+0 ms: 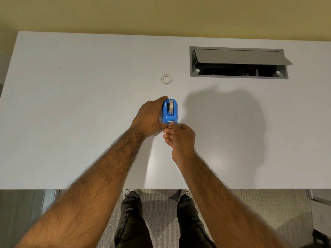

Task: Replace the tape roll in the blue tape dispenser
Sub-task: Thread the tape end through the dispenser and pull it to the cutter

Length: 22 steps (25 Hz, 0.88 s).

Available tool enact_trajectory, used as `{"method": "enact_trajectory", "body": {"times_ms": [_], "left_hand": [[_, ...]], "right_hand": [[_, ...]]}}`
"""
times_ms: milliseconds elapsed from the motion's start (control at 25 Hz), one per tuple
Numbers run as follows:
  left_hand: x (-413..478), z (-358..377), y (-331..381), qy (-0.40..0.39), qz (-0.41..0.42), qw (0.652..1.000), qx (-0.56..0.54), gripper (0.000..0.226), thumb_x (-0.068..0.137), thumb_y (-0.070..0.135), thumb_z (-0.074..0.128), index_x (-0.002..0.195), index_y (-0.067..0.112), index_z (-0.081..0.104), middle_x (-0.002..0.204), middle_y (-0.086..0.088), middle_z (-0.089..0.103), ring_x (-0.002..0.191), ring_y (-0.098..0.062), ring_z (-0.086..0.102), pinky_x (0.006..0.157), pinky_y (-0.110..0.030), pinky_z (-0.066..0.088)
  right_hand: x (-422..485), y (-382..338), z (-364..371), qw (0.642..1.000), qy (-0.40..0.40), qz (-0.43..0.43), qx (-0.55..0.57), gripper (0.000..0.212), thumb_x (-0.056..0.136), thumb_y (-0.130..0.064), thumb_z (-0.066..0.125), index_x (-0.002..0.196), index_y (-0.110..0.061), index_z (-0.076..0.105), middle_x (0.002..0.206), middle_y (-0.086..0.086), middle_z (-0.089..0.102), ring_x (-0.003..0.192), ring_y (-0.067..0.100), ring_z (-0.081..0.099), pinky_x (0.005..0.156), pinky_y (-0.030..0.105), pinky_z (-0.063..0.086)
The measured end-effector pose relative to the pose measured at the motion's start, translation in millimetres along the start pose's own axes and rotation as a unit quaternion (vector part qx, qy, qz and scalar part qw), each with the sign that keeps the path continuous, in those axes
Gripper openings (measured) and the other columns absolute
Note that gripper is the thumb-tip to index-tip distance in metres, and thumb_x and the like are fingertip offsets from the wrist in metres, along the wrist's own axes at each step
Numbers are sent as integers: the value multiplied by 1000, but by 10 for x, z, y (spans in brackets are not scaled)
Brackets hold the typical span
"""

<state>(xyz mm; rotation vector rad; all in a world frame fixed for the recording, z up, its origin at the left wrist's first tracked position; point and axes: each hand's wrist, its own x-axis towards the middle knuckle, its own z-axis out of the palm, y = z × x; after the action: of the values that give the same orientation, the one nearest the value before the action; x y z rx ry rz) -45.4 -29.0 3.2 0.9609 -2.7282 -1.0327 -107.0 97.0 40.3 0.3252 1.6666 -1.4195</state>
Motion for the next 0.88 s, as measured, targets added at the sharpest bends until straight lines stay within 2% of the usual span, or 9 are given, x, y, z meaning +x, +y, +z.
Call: {"method": "enact_trajectory", "body": {"times_ms": [160, 400, 600, 880], "left_hand": [[1, -2, -4, -6, -1, 1000, 0, 92, 70, 49, 81, 146, 18, 39, 133, -1, 61, 119, -24, 56, 104, -38, 39], [5, -14, 17, 4, 5, 1000, -2, 86, 71, 46, 80, 143, 18, 42, 126, -1, 63, 112, -22, 59, 102, -36, 40], [3, -10, 15, -15, -10, 1000, 4, 93, 71, 47, 82, 148, 17, 37, 136, -3, 59, 121, -24, 55, 108, -39, 38], [1, 4, -5, -9, -10, 1000, 3, 96, 69, 45, 84, 148, 19, 37, 135, -1, 59, 120, -23, 55, 105, -37, 38]], "right_hand": [[9, 35, -7, 1000, -5, -6, 6, 11, 90, -18, 62, 86, -11, 70, 75, 11, 71, 61, 20, 62, 61, 28, 57], [47, 56, -43, 1000, -19, -11, -5, 15, 91, -22, 63, 91, -10, 71, 82, 14, 74, 68, 23, 66, 70, 36, 60], [84, 70, -91, 999, -31, -28, -21, 13, 91, -24, 63, 88, -14, 69, 82, 12, 73, 71, 23, 67, 72, 35, 60], [152, 121, -119, 994, 2, -64, -89, 27, 88, -36, 66, 96, -9, 66, 79, 5, 73, 62, 18, 70, 59, 25, 60]]}}
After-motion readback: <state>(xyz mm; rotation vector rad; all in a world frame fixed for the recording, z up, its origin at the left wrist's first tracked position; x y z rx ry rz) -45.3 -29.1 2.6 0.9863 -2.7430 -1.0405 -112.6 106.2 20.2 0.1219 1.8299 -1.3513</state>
